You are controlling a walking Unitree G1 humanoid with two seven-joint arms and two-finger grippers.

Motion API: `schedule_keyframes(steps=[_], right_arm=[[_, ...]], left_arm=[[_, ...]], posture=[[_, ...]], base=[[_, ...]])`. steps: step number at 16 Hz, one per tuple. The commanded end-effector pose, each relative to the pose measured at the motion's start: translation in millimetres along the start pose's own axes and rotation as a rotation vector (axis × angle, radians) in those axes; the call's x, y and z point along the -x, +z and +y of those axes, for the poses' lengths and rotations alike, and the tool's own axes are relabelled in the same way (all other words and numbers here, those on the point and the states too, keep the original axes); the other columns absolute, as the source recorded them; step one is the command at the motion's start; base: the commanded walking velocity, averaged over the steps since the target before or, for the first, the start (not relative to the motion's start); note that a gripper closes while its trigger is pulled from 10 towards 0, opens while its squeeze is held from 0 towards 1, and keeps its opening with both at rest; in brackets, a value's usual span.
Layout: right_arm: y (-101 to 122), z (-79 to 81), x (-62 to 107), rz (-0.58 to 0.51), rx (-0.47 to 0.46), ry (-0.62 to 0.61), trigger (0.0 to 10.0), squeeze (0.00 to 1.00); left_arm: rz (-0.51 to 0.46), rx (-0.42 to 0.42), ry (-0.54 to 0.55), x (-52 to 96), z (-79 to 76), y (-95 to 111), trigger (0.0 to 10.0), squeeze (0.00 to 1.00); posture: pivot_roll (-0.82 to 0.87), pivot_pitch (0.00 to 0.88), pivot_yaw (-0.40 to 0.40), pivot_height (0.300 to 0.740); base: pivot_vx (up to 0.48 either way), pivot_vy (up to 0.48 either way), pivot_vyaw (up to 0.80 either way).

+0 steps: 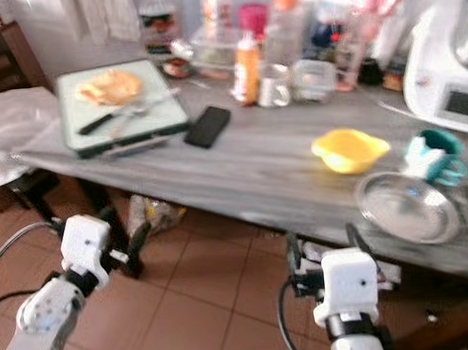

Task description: Setting the table

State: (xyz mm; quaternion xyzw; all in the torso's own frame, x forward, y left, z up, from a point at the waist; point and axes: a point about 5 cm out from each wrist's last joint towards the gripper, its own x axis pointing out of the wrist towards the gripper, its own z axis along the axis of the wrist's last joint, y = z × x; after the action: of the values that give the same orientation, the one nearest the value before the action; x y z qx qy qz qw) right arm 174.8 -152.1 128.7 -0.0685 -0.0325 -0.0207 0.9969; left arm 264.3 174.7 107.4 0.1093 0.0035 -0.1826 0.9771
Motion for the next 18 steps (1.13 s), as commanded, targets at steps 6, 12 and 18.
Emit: schedule_keyframes(steps=[6, 12, 18], right_arm=[[-27, -10.0, 5.8, 0.100, 0.026, -0.025, 10.0, 0.00], [-92, -22.6, 9.9, 0.303, -0.011, -0.066, 10.0, 0.00], [-145, -22.0, 27.5, 0.484, -0.026, -0.084, 10.0, 0.00]], left_arm=[[0.136, -0.027, 0.040, 4.7, -1.8, -43, 10.0, 0.00], [0.361, -0.004, 0.044, 3.1, -12.8, -101, 10.0, 0.00], [0.529, -0.037, -0.063, 0.3, -32.3, -128, 10.0, 0.00]], posture=[[0.13, 0.068, -0.043, 0.740], [0.11, 0.052, -0.047, 0.740], [0.08, 0.019, -0.033, 0.740]], base=[[0.000, 0.000, 0.00], [0.000, 0.000, 0.00], [0.000, 0.000, 0.00]])
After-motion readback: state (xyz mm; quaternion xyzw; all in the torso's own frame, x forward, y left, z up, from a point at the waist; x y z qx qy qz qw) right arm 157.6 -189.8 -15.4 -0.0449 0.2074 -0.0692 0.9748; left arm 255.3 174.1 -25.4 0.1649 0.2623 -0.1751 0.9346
